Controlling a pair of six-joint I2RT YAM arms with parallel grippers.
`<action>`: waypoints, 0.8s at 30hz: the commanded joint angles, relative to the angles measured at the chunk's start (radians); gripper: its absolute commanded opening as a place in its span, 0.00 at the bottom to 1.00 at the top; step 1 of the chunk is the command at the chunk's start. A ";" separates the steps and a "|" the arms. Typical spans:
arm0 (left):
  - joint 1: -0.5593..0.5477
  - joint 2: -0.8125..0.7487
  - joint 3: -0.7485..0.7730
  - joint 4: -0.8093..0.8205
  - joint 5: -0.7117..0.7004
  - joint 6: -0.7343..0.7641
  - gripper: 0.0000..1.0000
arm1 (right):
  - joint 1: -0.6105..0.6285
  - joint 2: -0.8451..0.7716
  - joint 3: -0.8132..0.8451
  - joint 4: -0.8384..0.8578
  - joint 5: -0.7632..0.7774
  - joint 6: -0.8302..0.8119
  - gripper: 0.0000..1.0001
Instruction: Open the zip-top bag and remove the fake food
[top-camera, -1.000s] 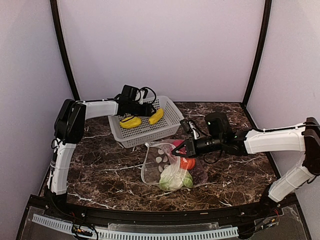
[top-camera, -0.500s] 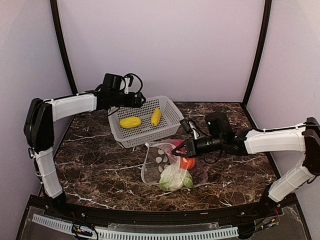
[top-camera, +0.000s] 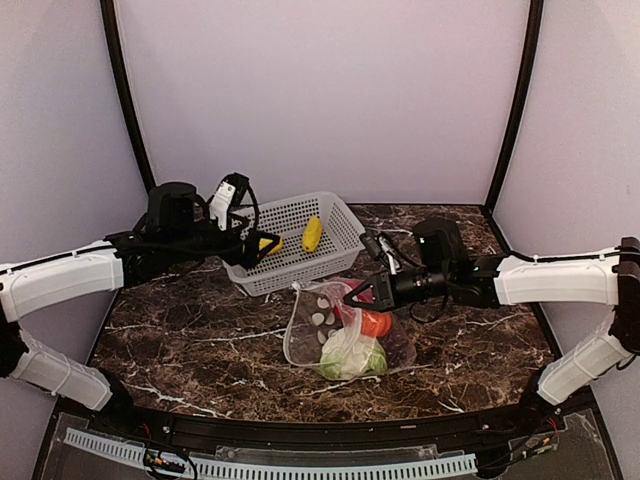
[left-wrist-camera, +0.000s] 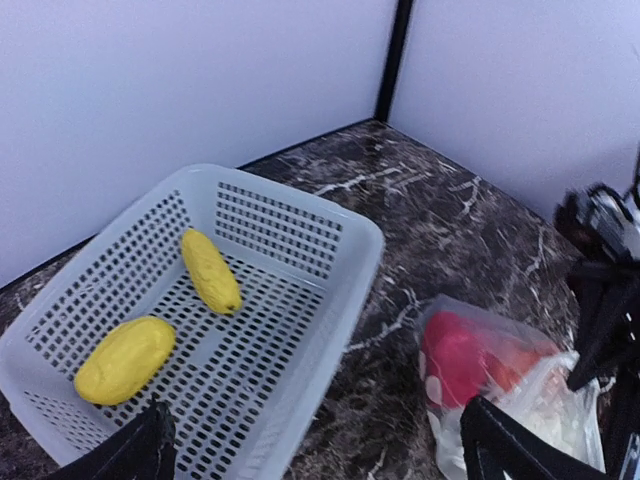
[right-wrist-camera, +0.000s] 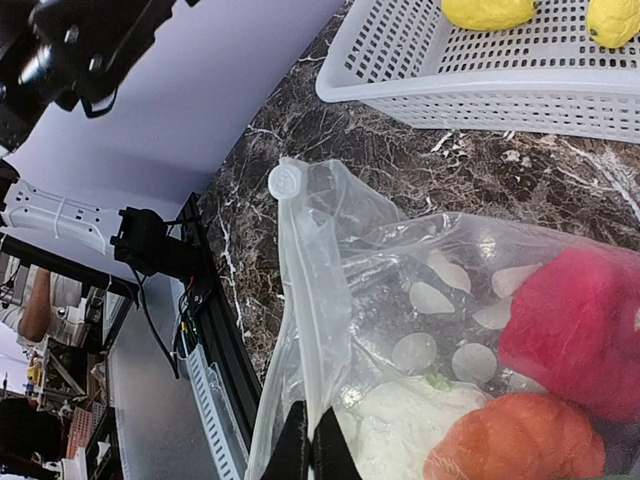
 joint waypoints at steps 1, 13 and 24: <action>-0.154 -0.132 -0.142 0.002 0.061 0.184 0.99 | -0.007 -0.004 0.033 0.021 -0.034 -0.022 0.00; -0.402 -0.026 -0.281 0.122 0.086 0.400 0.90 | 0.001 0.009 0.059 0.022 -0.064 -0.016 0.00; -0.455 0.234 -0.193 0.206 0.083 0.604 0.53 | 0.020 0.002 0.067 0.008 -0.082 -0.015 0.00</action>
